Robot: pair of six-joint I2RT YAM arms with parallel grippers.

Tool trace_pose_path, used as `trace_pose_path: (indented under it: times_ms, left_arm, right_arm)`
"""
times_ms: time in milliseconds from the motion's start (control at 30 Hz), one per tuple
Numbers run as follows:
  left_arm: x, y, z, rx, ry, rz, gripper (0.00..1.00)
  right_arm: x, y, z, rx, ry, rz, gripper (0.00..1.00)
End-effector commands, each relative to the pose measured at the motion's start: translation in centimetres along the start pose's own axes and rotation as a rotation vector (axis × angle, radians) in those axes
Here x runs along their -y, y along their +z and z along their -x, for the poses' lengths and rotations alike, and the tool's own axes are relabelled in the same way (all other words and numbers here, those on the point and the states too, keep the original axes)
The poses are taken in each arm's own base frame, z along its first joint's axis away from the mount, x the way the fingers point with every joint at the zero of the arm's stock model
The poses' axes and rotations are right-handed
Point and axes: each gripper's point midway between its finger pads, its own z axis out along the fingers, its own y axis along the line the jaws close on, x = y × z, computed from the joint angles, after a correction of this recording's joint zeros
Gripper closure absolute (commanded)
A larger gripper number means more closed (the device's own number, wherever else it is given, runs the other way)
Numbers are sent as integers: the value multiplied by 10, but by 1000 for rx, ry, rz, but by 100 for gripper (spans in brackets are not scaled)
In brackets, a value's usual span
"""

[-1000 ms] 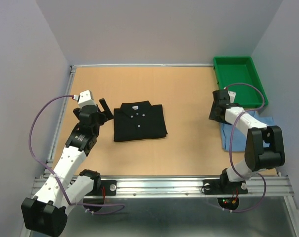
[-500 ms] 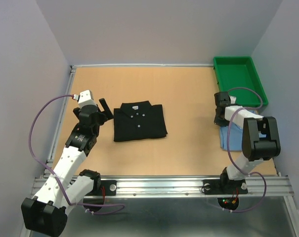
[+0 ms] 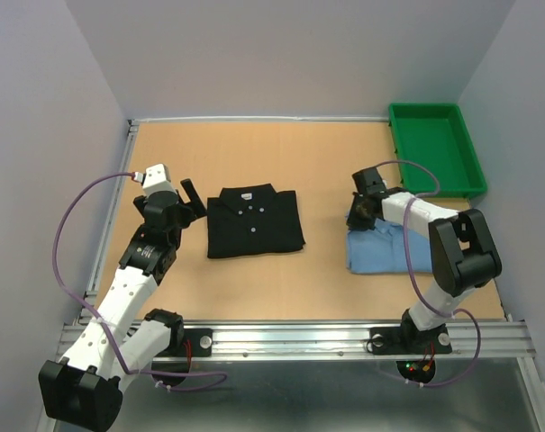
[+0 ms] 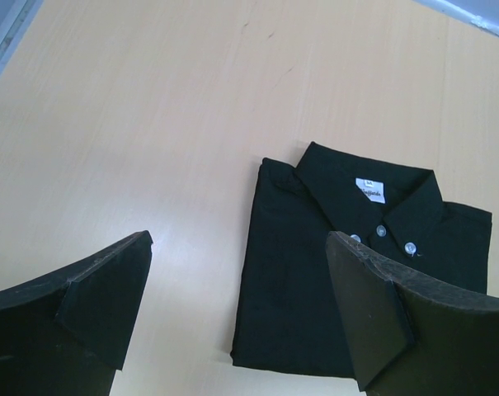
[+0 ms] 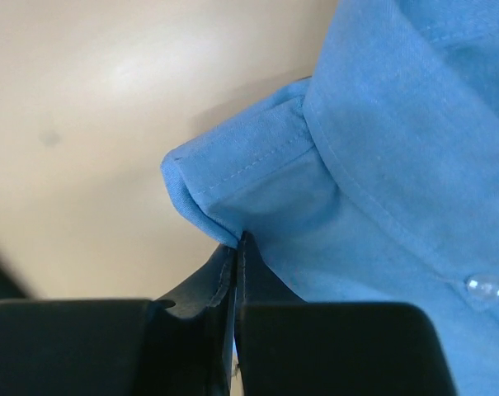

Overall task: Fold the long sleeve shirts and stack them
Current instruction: Neatly place the folded shirt to the corner

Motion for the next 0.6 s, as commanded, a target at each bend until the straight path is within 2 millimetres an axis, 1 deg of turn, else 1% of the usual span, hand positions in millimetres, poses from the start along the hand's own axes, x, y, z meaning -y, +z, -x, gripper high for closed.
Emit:
trace_pose_path:
  times_ms: [0,67,133,200,267,333,367,400,433,467,500,533,567]
  left_arm:
    - [3,2,7,31,5,-8,2]
    - [3,2,7,28,3,-7,1]
    - [3,3,5,19,4,-5,1]
    - [3,5,2,7,6,-6,1]
    - [6,7,-2,-11,7,-15,1]
    - [10,9,-5,-25,-1,-31,1]
    - [10,11,-11,-51,2,-28,1]
    - [15,12,-12,-67,-12,-47,2]
    - [17,14,-18,-99,-9,-51,2]
    - [19,14,-22,-118,-15,-55,2]
    - [19,15,-28,-143,-18,-56,2]
    - [22,18,-35,-175,-34,-62,2]
    - [23,19,-41,-200,-37,-61,2]
  right_arm:
    - [-70,-4,-21,-65,55,118,98]
    - [-88,-6,-13,-42,82,147,95]
    - [-95,-4,-8,-27,84,148,93]
    - [-106,-8,-1,-16,76,177,92]
    - [-118,-11,0,-10,46,208,91]
    - [-128,-17,5,-1,29,236,80]
    - [-130,-20,8,10,8,245,72]
    - [-132,-24,11,22,-10,257,57]
    - [-137,-37,21,61,-52,284,52]
    - [-140,-42,23,71,-82,301,49]
    - [-145,-50,25,73,-113,338,44]
    - [-153,-60,27,82,-173,384,41]
    - [-158,-68,29,91,-196,415,38]
